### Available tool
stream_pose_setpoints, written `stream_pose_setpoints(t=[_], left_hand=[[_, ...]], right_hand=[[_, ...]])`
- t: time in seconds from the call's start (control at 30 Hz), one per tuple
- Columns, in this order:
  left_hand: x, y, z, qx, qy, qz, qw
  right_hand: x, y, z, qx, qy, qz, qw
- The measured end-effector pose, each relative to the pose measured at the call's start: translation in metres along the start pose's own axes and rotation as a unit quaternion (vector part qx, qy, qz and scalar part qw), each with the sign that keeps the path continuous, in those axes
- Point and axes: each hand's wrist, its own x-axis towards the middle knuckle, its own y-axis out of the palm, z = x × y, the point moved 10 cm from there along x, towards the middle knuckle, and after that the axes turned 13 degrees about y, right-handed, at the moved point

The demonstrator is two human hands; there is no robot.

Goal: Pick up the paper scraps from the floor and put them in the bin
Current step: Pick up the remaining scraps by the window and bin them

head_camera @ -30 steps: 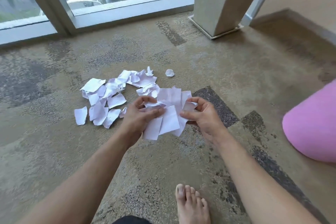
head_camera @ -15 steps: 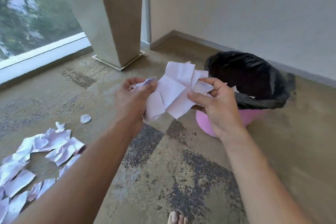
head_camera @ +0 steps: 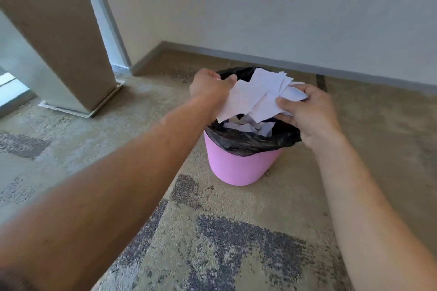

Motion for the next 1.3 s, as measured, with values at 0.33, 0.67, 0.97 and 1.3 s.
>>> stream_pose_setpoints(t=[0.33, 0.67, 0.97, 1.3], left_hand=[[-0.007, -0.014, -0.013, 0.013, 0.048, 0.1, 0.994], [-0.071, -0.212, 0.073, 0.027, 0.132, -0.069, 0.988], [-0.184, -0.399, 0.205, 0.098, 0.001, -0.274, 0.957], [-0.294, -0.522, 0.307, 0.357, -0.152, -0.344, 0.855]], right_hand=[[-0.022, 0.022, 0.018, -0.175, -0.129, -0.076, 0.973], [-0.127, 0.259, -0.066, -0.139, -0.13, 0.175, 0.966], [-0.213, 0.416, -0.208, -0.303, -0.009, 0.37, 0.878], [-0.263, 0.5, -0.308, -0.481, -0.081, 0.431, 0.759]])
